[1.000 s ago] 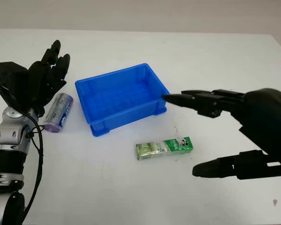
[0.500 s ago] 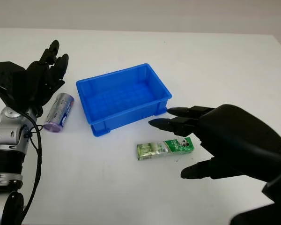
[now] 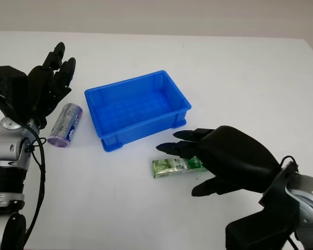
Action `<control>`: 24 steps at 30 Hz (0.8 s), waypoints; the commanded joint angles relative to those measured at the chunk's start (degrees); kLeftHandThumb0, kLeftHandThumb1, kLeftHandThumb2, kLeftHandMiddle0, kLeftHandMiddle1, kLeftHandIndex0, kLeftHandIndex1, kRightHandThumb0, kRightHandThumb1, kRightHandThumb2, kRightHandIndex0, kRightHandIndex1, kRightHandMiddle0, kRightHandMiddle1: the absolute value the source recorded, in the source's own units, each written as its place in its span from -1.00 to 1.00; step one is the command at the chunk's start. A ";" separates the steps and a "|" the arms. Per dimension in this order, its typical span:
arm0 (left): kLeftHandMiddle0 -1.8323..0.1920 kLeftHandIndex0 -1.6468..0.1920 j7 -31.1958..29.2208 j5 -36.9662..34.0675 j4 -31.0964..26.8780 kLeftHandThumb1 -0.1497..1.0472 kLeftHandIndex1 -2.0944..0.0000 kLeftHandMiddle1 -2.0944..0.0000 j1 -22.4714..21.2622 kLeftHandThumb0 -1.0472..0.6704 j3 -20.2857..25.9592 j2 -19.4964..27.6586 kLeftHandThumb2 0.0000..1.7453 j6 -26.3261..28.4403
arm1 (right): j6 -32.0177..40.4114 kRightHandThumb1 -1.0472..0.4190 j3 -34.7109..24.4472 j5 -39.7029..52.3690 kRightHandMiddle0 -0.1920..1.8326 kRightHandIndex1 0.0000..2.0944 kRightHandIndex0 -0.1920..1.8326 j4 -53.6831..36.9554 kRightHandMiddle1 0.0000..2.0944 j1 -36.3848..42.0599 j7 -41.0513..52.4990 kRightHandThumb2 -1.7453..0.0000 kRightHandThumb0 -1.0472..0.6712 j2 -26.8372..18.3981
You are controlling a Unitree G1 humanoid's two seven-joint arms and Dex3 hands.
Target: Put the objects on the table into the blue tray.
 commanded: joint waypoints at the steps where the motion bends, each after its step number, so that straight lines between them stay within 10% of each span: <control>1: 0.93 0.91 0.06 0.27 0.10 1.00 0.94 0.94 0.78 -0.62 -0.05 0.50 -0.42 -0.87 | -0.86 -0.58 1.34 -0.97 -0.30 -0.93 -0.30 1.11 -0.95 -1.01 -0.87 0.93 -0.22 0.59; 22: 0.90 0.89 -0.09 1.04 1.38 1.00 0.94 0.95 0.75 -0.63 0.02 0.67 -0.44 -2.23 | -6.77 -0.78 7.89 -13.08 0.09 -0.76 0.13 14.33 -0.87 -7.53 -16.24 0.91 -0.11 2.90; 24: 0.91 0.89 -0.23 0.97 1.32 1.00 0.94 0.95 0.62 -0.63 0.07 0.76 -0.43 -2.06 | -7.97 -0.88 8.10 -16.93 0.24 -0.16 0.08 14.96 -0.79 -7.89 -20.79 0.93 -0.27 3.22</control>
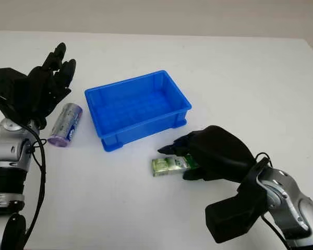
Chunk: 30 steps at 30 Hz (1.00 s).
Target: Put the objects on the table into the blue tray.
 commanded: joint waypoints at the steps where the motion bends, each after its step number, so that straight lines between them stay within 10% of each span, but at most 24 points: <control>1: 0.91 0.89 -0.17 -0.09 0.03 1.00 0.95 0.95 0.44 -0.62 0.13 0.78 -0.43 -0.26 | -1.26 -0.91 0.20 -2.88 0.27 0.15 0.00 0.52 -0.73 -0.56 -4.18 0.93 -0.32 0.81; 5: 0.91 0.89 -0.50 -0.28 -0.05 1.00 0.95 0.95 0.22 -0.61 0.22 0.94 -0.43 -0.22 | -3.17 -0.99 0.28 -3.56 0.06 0.82 -0.03 1.72 0.14 -1.58 -9.59 0.92 -0.35 1.98; 10: 0.93 0.90 -0.56 -0.30 0.57 1.00 0.95 0.95 -0.44 -0.60 0.21 0.91 -0.42 -0.34 | -3.17 -1.00 0.03 6.29 -0.17 1.00 -0.02 1.82 0.93 -3.81 -6.32 0.93 -0.23 3.64; 21: 0.93 0.90 -0.43 -0.02 2.40 1.00 0.95 0.95 -1.76 -0.62 0.03 1.19 -0.42 -0.22 | 29.76 -1.00 -4.67 48.24 -0.31 1.00 -0.07 -12.14 1.00 -16.30 18.69 0.55 -0.13 4.23; 30: 0.93 0.89 -0.07 0.25 3.05 1.00 0.95 0.95 -1.77 -0.63 -0.39 0.64 -0.42 -1.31 | 37.75 -1.00 -5.18 51.45 0.18 1.00 0.51 -5.08 1.00 -34.52 17.66 0.60 -0.08 7.96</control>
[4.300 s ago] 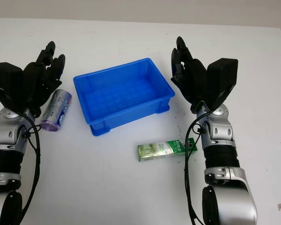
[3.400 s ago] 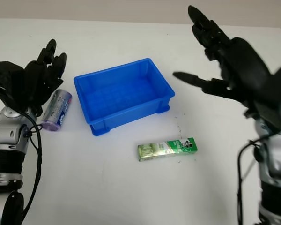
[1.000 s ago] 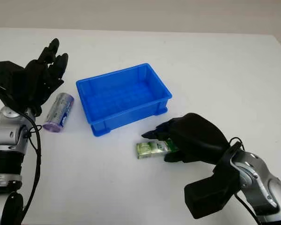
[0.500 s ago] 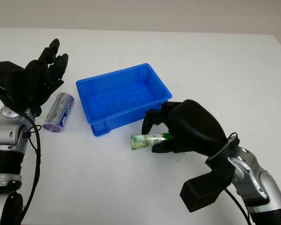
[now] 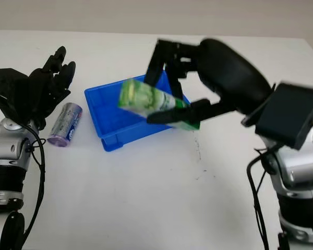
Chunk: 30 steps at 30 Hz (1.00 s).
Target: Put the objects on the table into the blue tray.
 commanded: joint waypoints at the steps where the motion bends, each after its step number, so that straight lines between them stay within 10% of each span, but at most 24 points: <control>1: 0.93 0.89 0.44 0.25 -0.30 1.00 0.94 0.95 -0.59 -0.63 -0.34 -0.04 -0.42 -0.87 | -3.13 -1.00 0.41 -2.51 0.21 1.00 0.52 4.56 1.00 -3.18 -1.97 0.62 -0.08 2.30; 11: 0.91 0.89 2.02 0.35 -0.43 1.00 0.95 0.95 -0.19 -0.62 -0.62 -0.96 -0.43 -1.18 | -37.94 -1.00 9.26 -33.87 0.19 1.00 0.49 43.59 1.00 -15.12 -30.98 0.70 -0.23 9.81; 21: 0.92 0.90 2.60 0.78 -1.18 1.00 0.95 0.95 0.11 -0.63 -1.14 -1.25 -0.41 -0.73 | -51.39 -1.00 23.13 -52.80 -0.42 0.97 -0.17 76.50 0.95 -27.58 -44.01 0.77 -0.46 10.05; 25: 0.91 0.89 3.28 0.65 -1.86 1.00 0.95 0.95 0.48 -0.62 -0.84 -1.38 -0.41 -0.03 | -50.88 -1.00 25.68 -51.40 -0.72 -0.45 -0.72 77.40 -0.42 -29.15 -28.37 0.72 -0.67 8.74; 30: 0.92 0.89 3.11 0.76 -1.35 1.00 0.95 0.95 0.41 -0.62 -0.99 -1.04 -0.41 -0.30 | -52.64 -1.00 25.24 -49.18 -0.98 -0.97 -0.98 75.77 -0.94 -28.44 -20.83 0.58 -0.76 6.93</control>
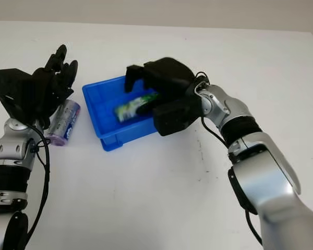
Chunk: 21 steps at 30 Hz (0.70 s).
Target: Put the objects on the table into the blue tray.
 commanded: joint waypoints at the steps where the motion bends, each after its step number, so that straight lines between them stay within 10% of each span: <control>1: 0.92 0.89 -0.16 0.24 -0.06 1.00 0.95 0.95 0.34 -0.63 -0.22 0.27 -0.41 -0.70 | -0.61 -1.00 -0.78 1.28 -0.99 -0.99 -0.99 -1.91 -0.98 -0.88 0.25 0.54 -0.77 -1.37; 21: 0.92 0.90 -1.12 0.24 0.47 1.00 0.95 0.95 -0.11 -0.62 -0.10 0.93 -0.41 -0.77 | 22.31 -1.00 -30.23 45.19 -1.00 -1.00 -1.00 -13.32 -1.00 11.83 11.61 0.14 -0.78 2.17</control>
